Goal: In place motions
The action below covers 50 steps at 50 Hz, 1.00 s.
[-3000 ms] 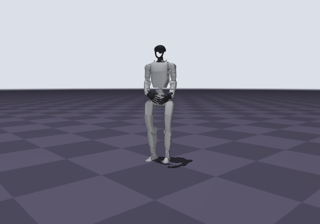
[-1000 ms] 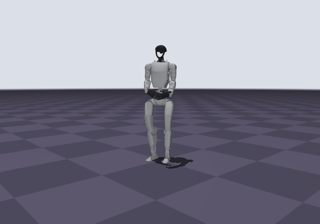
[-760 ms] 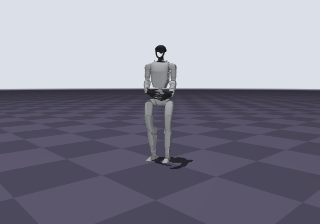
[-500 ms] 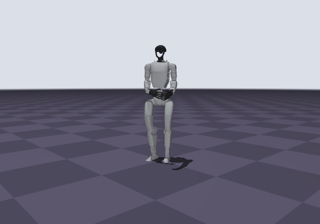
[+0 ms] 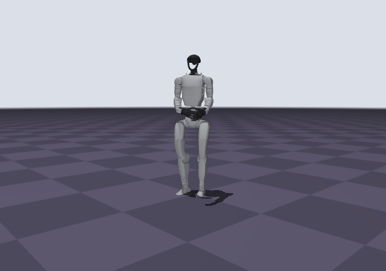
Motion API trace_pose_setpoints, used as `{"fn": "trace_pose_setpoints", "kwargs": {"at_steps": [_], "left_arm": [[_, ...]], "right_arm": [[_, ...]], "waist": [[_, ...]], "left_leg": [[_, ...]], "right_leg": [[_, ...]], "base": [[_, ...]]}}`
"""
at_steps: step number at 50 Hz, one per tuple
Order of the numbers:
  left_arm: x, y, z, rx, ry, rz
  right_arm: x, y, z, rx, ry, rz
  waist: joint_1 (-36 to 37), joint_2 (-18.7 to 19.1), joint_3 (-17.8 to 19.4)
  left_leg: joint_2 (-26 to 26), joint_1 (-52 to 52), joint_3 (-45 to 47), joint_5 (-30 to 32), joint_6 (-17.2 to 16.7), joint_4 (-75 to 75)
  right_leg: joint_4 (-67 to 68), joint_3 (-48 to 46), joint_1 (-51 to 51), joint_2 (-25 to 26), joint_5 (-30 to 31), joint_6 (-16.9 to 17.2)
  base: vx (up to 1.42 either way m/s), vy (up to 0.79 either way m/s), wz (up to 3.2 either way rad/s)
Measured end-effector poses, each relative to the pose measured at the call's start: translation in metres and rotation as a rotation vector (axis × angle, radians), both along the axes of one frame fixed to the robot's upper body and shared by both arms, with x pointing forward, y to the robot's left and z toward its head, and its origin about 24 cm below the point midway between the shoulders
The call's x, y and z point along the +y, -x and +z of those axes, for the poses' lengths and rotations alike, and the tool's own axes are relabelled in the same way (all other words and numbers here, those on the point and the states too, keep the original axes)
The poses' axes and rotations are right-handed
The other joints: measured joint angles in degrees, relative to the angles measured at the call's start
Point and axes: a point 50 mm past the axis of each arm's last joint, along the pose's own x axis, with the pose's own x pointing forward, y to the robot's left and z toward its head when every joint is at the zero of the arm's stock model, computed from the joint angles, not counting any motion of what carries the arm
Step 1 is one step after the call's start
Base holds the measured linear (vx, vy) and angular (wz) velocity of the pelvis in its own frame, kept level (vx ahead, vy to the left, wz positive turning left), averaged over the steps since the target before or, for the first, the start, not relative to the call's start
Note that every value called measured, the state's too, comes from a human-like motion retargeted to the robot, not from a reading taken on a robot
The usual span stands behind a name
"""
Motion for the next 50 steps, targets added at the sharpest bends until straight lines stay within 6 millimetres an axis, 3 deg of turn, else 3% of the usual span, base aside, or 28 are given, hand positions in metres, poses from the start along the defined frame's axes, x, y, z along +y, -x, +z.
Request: {"fn": "trace_pose_setpoints", "kwargs": {"at_steps": [17,31,42,50], "left_arm": [[0.006,-0.015,0.012,-0.059,-0.101,0.008],[0.006,-0.010,0.004,-0.008,-0.099,-0.019],[0.019,0.020,-0.030,0.239,-0.092,-0.131],[0.041,0.050,-0.053,0.408,-0.147,-0.107]], "right_arm": [[-0.001,-0.008,0.006,-0.033,0.004,0.087],[0.000,-0.014,0.003,-0.026,0.027,0.081],[-0.002,-0.001,-0.021,0.061,0.137,0.038],[-0.036,-0.001,-0.044,0.026,0.384,0.042]], "waist": [[-0.11,0.07,0.29],[-0.34,0.03,0.68],[-0.69,0.17,0.87],[-1.06,0.19,0.90]], "left_leg": [[0.05,0.10,0.27,0.02,0.01,0.01],[0.11,0.06,0.42,-0.14,0.05,0.22],[0.31,0.31,0.85,-0.35,0.04,0.18],[0.41,0.33,1.10,-0.44,0.07,0.20]], "right_leg": [[-0.03,0.21,0.00,-0.01,0.10,0.02],[0.08,0.30,-0.14,-0.01,0.11,0.06],[0.07,0.64,-0.19,0.10,0.16,0.04],[0.07,0.84,-0.28,0.15,0.23,0.07]], "base": [[0.00,0.00,0.00],[0.00,0.00,0.00],[0.00,0.00,0.00],[0.00,0.00,0.00]]}}
